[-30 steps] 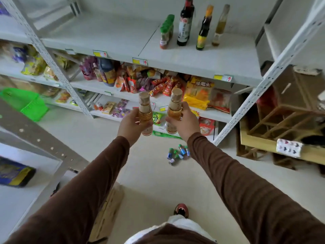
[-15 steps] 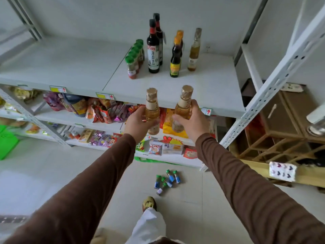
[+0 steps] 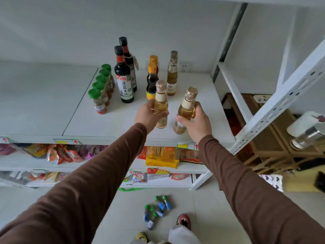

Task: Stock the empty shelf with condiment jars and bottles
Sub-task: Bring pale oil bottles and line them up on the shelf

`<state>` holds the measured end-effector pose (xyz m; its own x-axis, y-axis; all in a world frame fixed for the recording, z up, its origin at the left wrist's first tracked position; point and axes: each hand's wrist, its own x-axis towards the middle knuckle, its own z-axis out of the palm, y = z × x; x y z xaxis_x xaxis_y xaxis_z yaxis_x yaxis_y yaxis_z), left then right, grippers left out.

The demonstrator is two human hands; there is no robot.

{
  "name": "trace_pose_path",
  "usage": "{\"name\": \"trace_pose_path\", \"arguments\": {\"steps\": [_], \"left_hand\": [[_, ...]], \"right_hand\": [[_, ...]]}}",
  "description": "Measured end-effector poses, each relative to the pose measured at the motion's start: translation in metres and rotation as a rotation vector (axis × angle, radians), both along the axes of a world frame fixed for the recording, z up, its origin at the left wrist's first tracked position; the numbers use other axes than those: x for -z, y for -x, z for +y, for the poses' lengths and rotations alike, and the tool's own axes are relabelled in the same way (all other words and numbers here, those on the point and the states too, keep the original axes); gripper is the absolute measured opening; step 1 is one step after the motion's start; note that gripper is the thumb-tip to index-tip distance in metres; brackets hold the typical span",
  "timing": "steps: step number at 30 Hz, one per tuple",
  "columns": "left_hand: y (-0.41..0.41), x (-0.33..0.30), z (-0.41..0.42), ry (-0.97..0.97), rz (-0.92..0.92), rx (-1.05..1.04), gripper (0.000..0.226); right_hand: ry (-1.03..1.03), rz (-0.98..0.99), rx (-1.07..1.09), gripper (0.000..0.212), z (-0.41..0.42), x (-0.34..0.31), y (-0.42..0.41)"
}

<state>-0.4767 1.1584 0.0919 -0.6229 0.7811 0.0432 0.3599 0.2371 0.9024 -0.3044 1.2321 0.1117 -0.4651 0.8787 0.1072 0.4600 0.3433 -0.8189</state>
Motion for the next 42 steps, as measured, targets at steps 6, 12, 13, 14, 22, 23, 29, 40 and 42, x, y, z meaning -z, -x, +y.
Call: {"name": "trace_pose_path", "arguments": {"steps": [6,12,13,14,22,23,29,40,42], "left_hand": [[0.008,0.008,0.088,0.036,0.033,-0.017,0.042],[0.017,0.010,0.146,0.083,0.058,-0.089,0.041],[0.020,0.011,0.151,0.094,0.064,-0.099,0.042],[0.023,0.011,0.155,0.106,0.070,-0.109,0.042],[0.034,0.014,0.174,0.131,0.100,-0.157,0.045],[0.034,0.015,0.175,0.130,0.101,-0.155,0.046],[0.036,0.016,0.177,0.120,0.123,-0.157,0.050],[0.033,0.024,0.130,0.167,0.087,-0.052,0.059],[0.033,0.029,0.112,0.182,0.096,-0.039,0.059]], "right_hand": [[0.003,-0.011,-0.017,0.047,0.054,0.006,0.004],[0.011,-0.001,-0.056,0.047,0.101,0.009,0.011],[0.017,0.002,-0.060,0.048,0.107,0.010,0.013],[0.022,0.006,-0.066,0.049,0.112,0.011,0.015],[0.053,0.023,-0.101,0.050,0.129,0.022,0.026],[0.050,0.021,-0.102,0.049,0.129,0.022,0.027],[0.040,0.012,-0.105,0.049,0.127,0.025,0.032],[0.018,-0.016,-0.069,0.050,0.125,0.033,0.054],[0.011,-0.012,-0.057,0.050,0.124,0.033,0.061]]}}
